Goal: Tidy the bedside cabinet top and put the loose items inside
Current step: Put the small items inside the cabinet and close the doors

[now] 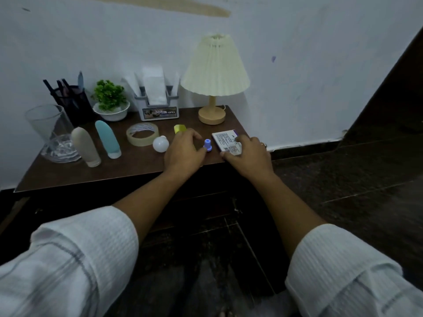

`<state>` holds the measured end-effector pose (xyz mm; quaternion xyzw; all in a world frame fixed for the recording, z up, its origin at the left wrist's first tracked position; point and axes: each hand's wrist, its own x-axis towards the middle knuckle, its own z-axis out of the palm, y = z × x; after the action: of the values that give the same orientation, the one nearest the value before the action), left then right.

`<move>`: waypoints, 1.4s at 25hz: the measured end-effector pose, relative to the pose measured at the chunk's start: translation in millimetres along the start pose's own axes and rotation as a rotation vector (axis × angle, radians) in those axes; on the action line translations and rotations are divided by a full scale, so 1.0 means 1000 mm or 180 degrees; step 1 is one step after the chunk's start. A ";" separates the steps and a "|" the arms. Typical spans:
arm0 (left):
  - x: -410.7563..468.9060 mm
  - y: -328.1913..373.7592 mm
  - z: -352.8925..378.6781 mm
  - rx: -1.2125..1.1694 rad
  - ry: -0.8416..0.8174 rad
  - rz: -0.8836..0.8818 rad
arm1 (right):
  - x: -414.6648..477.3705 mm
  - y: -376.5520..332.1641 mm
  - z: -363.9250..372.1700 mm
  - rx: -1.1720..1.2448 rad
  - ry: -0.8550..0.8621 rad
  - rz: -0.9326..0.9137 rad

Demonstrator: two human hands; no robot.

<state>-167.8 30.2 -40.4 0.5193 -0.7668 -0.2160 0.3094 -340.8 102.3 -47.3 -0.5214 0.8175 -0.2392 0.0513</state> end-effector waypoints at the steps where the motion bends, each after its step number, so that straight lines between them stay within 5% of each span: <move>1: 0.007 -0.001 0.005 0.0119 -0.0018 0.0036 | 0.002 0.001 0.003 -0.0140 0.0005 0.0009; 10: 0.020 0.007 0.024 0.0355 -0.0125 0.0047 | 0.001 -0.005 0.002 -0.0590 0.0042 0.0033; 26: -0.088 0.006 -0.003 -0.0270 -0.0481 0.0188 | -0.100 0.020 -0.071 0.0360 -0.0580 0.0071; 35: -0.103 -0.028 0.022 -0.0125 -0.0669 -0.0175 | -0.105 0.010 -0.004 -0.0028 -0.0898 -0.0085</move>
<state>-137.1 115.7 -100.0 0.5085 -0.7761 -0.2926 0.2313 -302.7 198.8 -65.9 -0.5609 0.7962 -0.1606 0.1601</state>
